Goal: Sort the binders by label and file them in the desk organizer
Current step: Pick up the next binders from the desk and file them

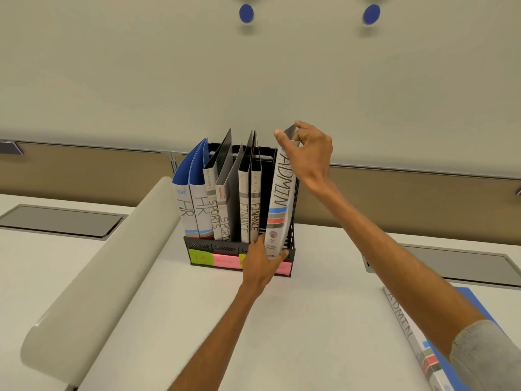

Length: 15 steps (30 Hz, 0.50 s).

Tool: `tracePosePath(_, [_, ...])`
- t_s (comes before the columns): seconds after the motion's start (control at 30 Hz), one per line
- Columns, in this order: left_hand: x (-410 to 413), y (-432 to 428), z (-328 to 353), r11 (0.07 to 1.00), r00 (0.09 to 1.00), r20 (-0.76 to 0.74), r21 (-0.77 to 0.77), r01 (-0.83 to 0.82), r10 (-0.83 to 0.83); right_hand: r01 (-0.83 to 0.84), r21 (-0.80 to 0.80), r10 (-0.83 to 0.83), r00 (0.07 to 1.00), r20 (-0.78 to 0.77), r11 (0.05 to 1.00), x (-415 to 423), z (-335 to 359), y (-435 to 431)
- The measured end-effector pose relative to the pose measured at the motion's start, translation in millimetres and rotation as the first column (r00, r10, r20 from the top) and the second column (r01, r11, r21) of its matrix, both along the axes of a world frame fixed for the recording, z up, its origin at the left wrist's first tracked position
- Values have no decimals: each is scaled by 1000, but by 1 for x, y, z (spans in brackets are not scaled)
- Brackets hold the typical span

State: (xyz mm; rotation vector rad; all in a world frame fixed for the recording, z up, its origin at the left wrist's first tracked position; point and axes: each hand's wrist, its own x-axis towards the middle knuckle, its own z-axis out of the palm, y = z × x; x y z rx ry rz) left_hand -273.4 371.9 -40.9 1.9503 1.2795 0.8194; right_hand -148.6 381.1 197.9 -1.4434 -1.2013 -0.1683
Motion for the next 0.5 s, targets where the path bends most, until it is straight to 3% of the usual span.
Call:
tracePosePath(0.13, [6,3,1,998,996,-57,1,-67,67,-44,-34,41,997,-72,998,11,0,4])
tracePosePath(0.4, [27,7,6,981,961,-196,49,-187,193,-51,-80,50,999,-20,995,10,-2,7])
tracePosePath(0.5, [30,13,4,985,948,-268,84,-153,170,-65,-100,62,998,-27,993,12,-5,4])
